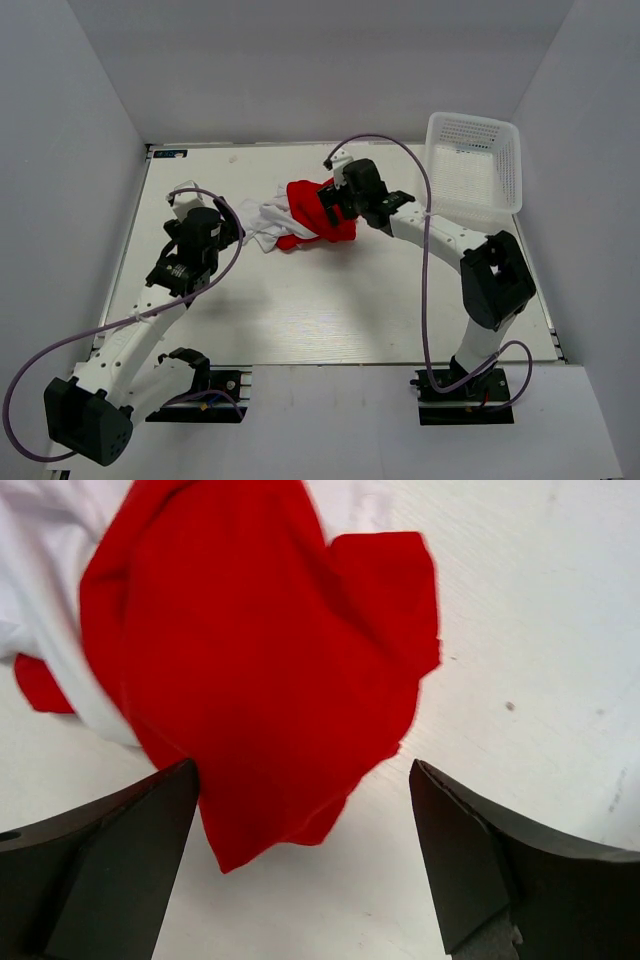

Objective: Fold and stack the t-shirts

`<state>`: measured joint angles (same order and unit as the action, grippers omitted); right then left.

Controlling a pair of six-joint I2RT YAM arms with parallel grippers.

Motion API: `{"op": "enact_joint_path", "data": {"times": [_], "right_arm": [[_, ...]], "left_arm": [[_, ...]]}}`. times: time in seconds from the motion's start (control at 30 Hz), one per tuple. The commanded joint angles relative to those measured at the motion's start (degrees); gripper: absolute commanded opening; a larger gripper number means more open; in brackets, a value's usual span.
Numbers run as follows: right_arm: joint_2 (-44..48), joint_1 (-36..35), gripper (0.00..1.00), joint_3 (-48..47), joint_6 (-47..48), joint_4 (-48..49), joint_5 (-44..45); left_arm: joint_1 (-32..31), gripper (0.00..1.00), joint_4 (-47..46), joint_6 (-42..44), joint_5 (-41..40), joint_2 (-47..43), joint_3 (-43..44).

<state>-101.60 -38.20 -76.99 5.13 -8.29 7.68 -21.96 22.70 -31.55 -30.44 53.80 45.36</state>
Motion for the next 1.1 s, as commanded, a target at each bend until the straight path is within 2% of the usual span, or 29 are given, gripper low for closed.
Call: {"op": "enact_joint_path", "data": {"times": [0.0,0.13,0.27,0.33,0.37,0.4,0.47,0.5,0.63,0.7,0.83,0.93,1.0,1.03,1.07], "right_arm": [[3.2,0.9,0.9,0.7,-3.4,3.7,3.3],[0.0,1.9,0.9,0.7,-3.8,3.9,-2.6],[-6.0,2.2,0.9,-1.7,-3.4,4.4,-13.6],[-8.6,2.6,0.81,-3.8,-4.2,3.1,-15.0],[-10.0,2.6,0.69,-4.9,-4.5,2.9,-15.5],[-10.7,2.8,0.36,-6.1,-4.7,2.2,-15.7],[-10.3,3.0,0.07,-7.1,-5.6,1.9,-16.8],[-8.1,3.0,0.0,-7.2,-5.4,3.1,-16.3],[-1.0,2.9,0.0,-11.2,-2.5,3.0,-11.4],[3.8,2.6,0.0,-14.8,-1.4,1.7,-6.1],[9.9,2.6,0.0,-20.7,3.4,4.7,-5.3],[11.0,2.9,0.0,-26.8,4.5,6.3,-3.6],[11.2,2.8,0.0,-28.1,5.1,7.5,3.2],[11.0,2.9,0.0,-29.3,5.9,13.2,5.2],[10.8,2.9,0.0,-30.4,6.9,15.0,11.8]], "left_arm": [[0.2,1.0,-0.2,-0.4,-0.2,-0.2,1.6],[0.2,1.0,-0.8,-0.4,0.8,-0.2,1.0],[0.2,1.0,-0.8,0.2,0.8,0.3,1.0],[0.2,1.0,-0.8,0.2,0.8,0.3,1.0],[0.2,1.0,-0.8,0.2,0.8,0.3,1.0],[0.2,1.0,-0.8,0.2,0.8,0.3,1.0],[0.2,1.0,-0.8,0.2,0.8,0.3,1.0],[0.2,1.0,-0.8,0.2,0.8,-0.2,1.0],[0.2,1.0,-0.8,0.2,0.8,-0.7,1.0],[0.2,1.0,-1.3,0.2,1.3,-0.7,0.5],[0.2,1.0,-1.9,0.2,1.3,-0.7,0.5],[0.2,1.0,-1.9,0.2,1.9,-0.7,0.5],[0.2,1.0,-1.9,0.2,1.9,-0.2,0.5],[0.2,1.0,-1.9,0.2,1.9,-0.2,0.5],[0.2,1.0,-1.9,0.2,1.9,-0.2,0.5]]}}
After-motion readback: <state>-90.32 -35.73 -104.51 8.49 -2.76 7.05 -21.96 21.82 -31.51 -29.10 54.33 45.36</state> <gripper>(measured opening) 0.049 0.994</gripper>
